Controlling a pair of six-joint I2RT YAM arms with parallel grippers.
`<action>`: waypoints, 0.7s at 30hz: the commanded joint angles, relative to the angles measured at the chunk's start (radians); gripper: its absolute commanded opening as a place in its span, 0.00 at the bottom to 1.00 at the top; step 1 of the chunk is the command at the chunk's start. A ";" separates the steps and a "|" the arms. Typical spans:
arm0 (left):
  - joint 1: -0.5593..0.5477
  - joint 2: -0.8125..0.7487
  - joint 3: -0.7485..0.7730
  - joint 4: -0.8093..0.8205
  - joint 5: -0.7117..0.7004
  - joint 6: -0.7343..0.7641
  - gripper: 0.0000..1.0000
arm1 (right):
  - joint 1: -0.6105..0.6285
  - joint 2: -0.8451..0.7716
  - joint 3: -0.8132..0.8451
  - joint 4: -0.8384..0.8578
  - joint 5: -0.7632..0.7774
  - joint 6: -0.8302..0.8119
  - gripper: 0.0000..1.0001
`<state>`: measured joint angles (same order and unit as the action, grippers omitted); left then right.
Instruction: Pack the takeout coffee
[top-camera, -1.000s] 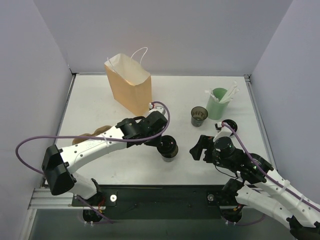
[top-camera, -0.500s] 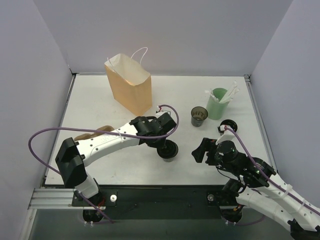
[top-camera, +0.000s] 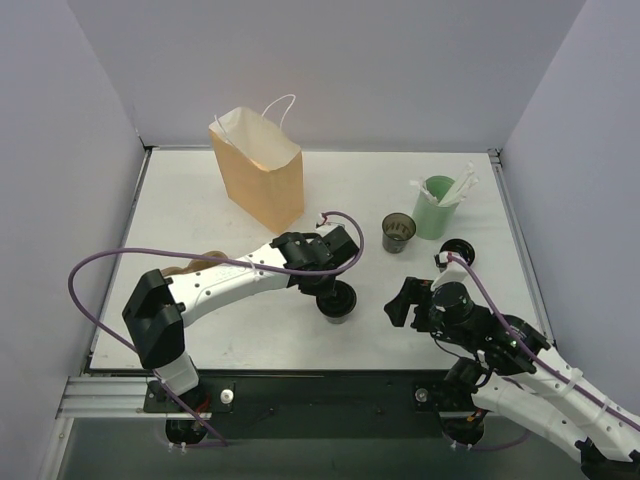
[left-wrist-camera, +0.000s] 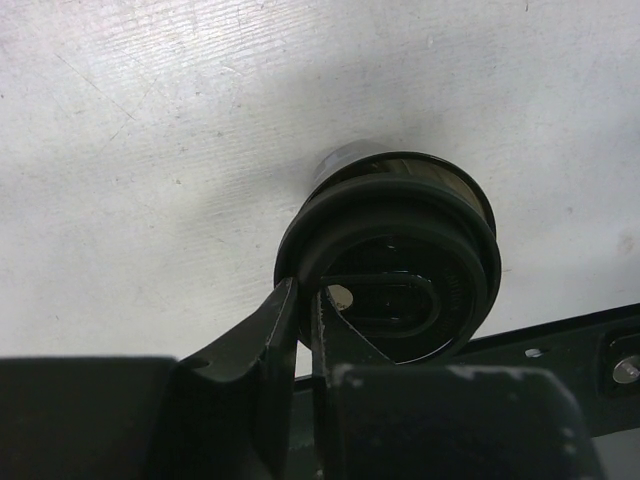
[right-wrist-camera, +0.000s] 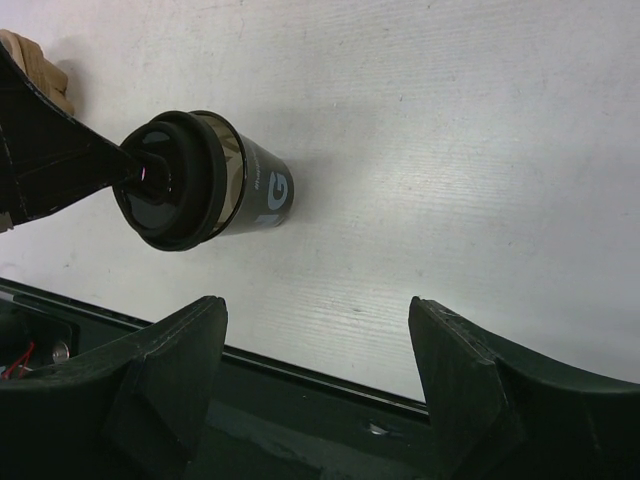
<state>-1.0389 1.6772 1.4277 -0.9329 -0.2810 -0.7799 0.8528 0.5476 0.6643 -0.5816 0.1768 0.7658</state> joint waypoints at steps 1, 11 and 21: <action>-0.001 0.007 0.051 0.012 -0.001 -0.021 0.20 | 0.009 -0.006 -0.011 -0.009 0.032 0.009 0.75; -0.001 -0.025 0.014 0.091 0.034 -0.030 0.25 | 0.009 -0.014 -0.011 -0.008 0.027 0.003 0.75; -0.003 -0.020 -0.006 0.074 0.029 -0.044 0.27 | 0.009 -0.009 -0.015 0.003 0.007 -0.002 0.75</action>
<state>-1.0389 1.6833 1.4250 -0.8787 -0.2497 -0.8043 0.8528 0.5301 0.6605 -0.5858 0.1776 0.7685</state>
